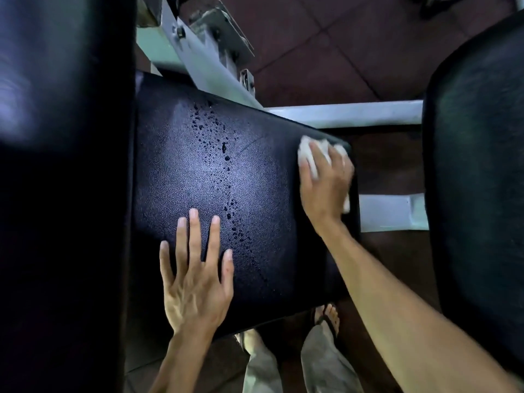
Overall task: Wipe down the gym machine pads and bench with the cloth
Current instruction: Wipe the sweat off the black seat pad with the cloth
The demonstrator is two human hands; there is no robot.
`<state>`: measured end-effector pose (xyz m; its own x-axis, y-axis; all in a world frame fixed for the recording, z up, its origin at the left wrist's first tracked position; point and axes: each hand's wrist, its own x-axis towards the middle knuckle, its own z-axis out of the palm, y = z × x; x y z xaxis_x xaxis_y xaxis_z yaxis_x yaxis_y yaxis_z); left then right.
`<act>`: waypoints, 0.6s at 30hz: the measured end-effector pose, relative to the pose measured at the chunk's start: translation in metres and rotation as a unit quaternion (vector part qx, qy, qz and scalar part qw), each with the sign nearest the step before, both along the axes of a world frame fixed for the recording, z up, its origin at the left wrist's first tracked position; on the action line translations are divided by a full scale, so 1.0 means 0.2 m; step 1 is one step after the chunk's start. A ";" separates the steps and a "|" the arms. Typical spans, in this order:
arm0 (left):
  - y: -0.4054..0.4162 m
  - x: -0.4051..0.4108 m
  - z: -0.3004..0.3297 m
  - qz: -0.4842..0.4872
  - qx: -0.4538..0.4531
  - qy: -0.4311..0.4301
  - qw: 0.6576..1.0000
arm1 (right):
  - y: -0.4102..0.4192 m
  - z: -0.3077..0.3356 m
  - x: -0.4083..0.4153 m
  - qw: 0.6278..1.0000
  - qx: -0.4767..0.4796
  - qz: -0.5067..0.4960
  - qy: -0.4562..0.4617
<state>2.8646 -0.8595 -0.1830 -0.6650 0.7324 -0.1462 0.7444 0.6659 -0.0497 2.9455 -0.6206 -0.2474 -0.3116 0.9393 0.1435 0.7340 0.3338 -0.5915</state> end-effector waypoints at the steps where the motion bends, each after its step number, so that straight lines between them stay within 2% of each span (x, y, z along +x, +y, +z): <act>1: 0.00 0.00 0.00 -0.002 0.000 0.002 1.000 | 0.06 0.03 -0.14 1.000 0.003 -0.006 0.001; 3: 0.00 0.00 0.00 -0.005 -0.002 0.011 1.000 | 0.09 0.09 -0.38 0.999 0.013 0.036 0.001; 5: 0.00 0.00 0.00 -0.005 -0.005 0.018 1.000 | 0.00 0.14 -0.50 0.992 0.035 0.119 0.013; 7: 0.00 0.00 0.00 -0.004 -0.007 0.019 1.000 | -0.14 0.16 -0.43 0.972 0.045 0.230 0.031; 10: 0.00 0.00 0.01 -0.004 -0.006 0.014 1.000 | -0.33 0.12 -0.06 0.921 0.061 0.383 0.030; 12: 0.00 0.00 0.00 -0.001 -0.007 0.006 1.000 | -0.38 0.06 0.21 0.927 0.056 0.369 0.032; 14: 0.00 0.00 0.00 0.003 -0.009 0.003 1.000 | -0.36 0.01 0.37 0.956 0.040 0.291 0.024; 18: 0.00 0.00 -0.01 0.003 -0.011 0.003 1.000 | -0.14 -0.03 0.20 0.989 0.024 0.148 0.008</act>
<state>2.8640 -0.8603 -0.1844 -0.6705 0.7246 -0.1593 0.7397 0.6694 -0.0686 2.9857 -0.6495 -0.2538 -0.5699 0.7988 0.1928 0.5899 0.5610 -0.5807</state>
